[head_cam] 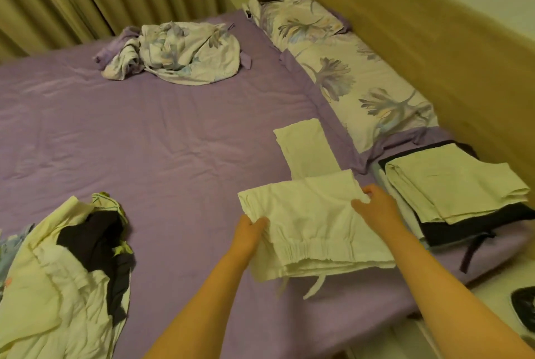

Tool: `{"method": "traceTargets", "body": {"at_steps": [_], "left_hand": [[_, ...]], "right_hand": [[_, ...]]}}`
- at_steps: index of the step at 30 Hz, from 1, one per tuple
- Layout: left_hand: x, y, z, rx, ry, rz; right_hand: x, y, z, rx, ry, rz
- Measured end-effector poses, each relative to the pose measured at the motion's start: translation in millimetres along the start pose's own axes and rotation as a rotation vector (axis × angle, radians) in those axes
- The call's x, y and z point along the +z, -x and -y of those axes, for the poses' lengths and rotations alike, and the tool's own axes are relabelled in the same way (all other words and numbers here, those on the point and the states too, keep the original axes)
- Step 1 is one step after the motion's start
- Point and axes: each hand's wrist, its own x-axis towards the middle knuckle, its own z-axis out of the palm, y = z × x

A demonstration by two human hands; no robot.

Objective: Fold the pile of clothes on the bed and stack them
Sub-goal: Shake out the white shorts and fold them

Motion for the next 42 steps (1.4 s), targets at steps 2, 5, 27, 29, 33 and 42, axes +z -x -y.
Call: {"method": "traceTargets", "body": {"at_steps": [2, 5, 27, 29, 33, 42], "left_hand": [[33.5, -6.4, -16.4, -0.017, -0.004, 0.013], [91.9, -17.1, -39.8, -0.042, -0.004, 0.038], [406.2, -105.4, -93.1, -0.300, -0.095, 0.327], [407.9, -110.1, -81.0, -0.310, -0.102, 0.292], [393.9, -108.4, -61.9, -0.291, -0.241, 0.269], [289.9, -62.9, -44.5, -0.092, -0.590, 0.281]], "right_hand": [[-26.6, -13.6, -8.0, -0.019, 0.016, -0.041], [-70.9, -40.5, -24.8, -0.031, 0.078, -0.061], [-268.1, -196.1, -164.5, 0.042, 0.719, -0.193], [-248.4, -198.3, -177.6, 0.069, 0.718, -0.072], [-208.9, -190.0, -193.3, 0.101, 0.727, 0.085], [-146.4, -138.2, -146.0, -0.120, 0.664, 0.142]]}}
